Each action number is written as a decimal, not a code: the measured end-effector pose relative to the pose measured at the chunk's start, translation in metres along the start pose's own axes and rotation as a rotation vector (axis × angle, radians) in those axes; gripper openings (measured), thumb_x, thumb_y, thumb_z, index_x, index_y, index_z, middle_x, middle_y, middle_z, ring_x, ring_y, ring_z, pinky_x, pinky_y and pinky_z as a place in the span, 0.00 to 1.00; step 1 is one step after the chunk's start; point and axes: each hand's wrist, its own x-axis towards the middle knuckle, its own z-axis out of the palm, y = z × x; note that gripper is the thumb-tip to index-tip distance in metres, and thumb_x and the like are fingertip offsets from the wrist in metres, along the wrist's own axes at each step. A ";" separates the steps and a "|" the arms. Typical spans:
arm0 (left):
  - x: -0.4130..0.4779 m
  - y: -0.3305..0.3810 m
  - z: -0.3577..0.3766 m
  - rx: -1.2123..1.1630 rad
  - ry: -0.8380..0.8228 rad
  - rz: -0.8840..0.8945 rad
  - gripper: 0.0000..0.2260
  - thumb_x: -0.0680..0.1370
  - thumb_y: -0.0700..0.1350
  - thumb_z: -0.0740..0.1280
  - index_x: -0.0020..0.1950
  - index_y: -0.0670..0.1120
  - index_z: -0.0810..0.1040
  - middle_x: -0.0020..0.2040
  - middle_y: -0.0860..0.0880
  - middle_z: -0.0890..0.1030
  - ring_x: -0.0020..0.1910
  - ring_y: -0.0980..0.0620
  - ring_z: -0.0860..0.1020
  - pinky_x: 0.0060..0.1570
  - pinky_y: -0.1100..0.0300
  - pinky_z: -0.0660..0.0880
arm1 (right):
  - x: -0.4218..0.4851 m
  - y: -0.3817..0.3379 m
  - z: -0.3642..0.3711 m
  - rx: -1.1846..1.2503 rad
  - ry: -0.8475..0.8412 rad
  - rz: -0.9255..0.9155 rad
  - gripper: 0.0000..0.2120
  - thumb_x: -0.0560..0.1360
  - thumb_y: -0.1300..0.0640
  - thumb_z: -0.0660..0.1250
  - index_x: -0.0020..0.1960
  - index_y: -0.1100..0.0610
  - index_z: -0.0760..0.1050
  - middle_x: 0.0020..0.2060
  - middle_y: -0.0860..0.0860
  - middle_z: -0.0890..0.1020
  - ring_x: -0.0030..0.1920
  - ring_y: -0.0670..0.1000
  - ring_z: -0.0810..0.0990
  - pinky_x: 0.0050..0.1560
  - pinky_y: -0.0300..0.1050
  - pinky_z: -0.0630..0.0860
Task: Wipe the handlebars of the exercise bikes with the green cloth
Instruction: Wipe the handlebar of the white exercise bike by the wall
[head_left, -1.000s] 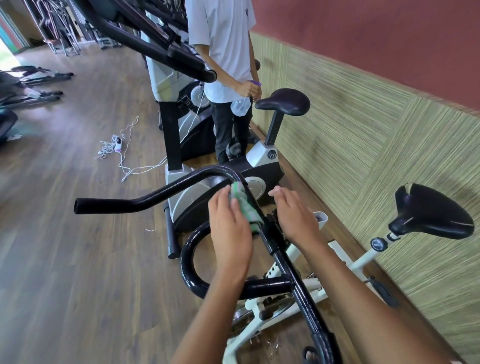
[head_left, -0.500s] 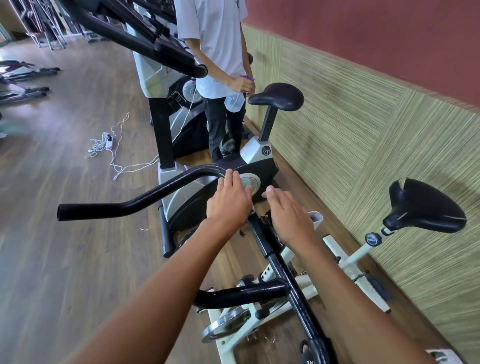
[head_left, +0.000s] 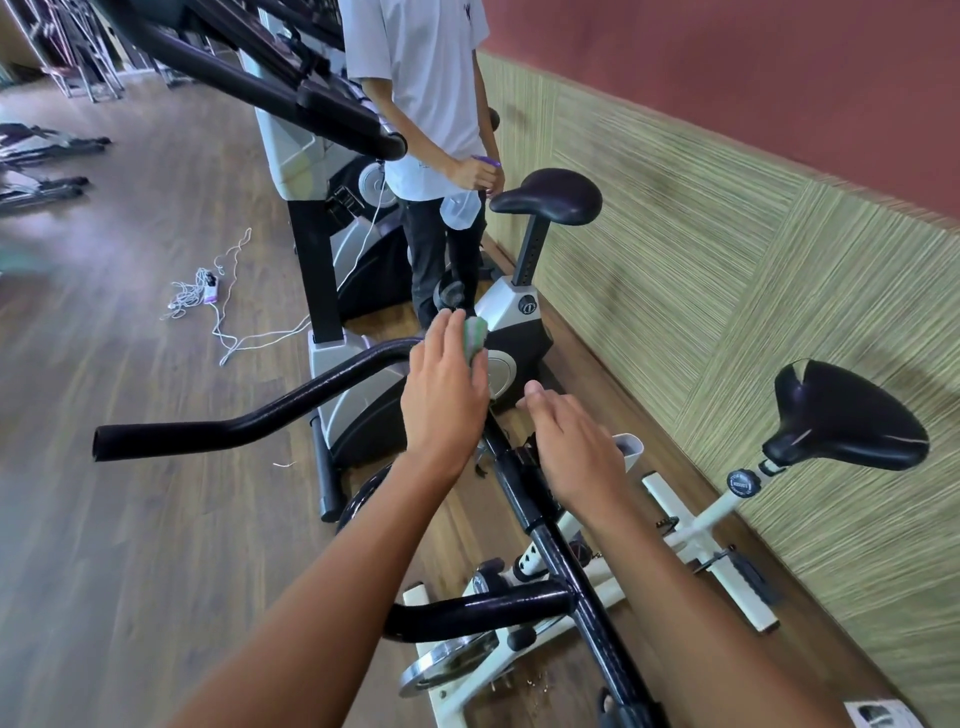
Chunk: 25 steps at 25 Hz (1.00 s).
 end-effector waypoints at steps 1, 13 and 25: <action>0.008 -0.003 0.005 0.084 -0.115 0.003 0.22 0.84 0.50 0.58 0.76 0.45 0.65 0.79 0.47 0.62 0.76 0.45 0.61 0.71 0.50 0.64 | 0.000 0.000 0.000 0.003 -0.003 -0.001 0.26 0.84 0.40 0.44 0.58 0.51 0.77 0.50 0.45 0.72 0.50 0.48 0.70 0.59 0.50 0.64; 0.051 -0.031 0.012 0.157 -0.423 0.255 0.21 0.81 0.57 0.52 0.49 0.46 0.80 0.48 0.50 0.77 0.57 0.47 0.73 0.71 0.44 0.56 | 0.003 0.003 0.001 -0.059 0.002 -0.017 0.27 0.84 0.40 0.44 0.54 0.51 0.79 0.52 0.46 0.79 0.50 0.47 0.71 0.55 0.46 0.59; 0.023 -0.020 -0.003 0.134 -0.606 0.621 0.20 0.82 0.57 0.47 0.40 0.51 0.72 0.39 0.54 0.76 0.43 0.54 0.74 0.75 0.49 0.52 | 0.002 0.006 0.006 0.120 0.151 0.009 0.18 0.82 0.39 0.47 0.55 0.50 0.69 0.52 0.48 0.75 0.51 0.52 0.77 0.51 0.50 0.68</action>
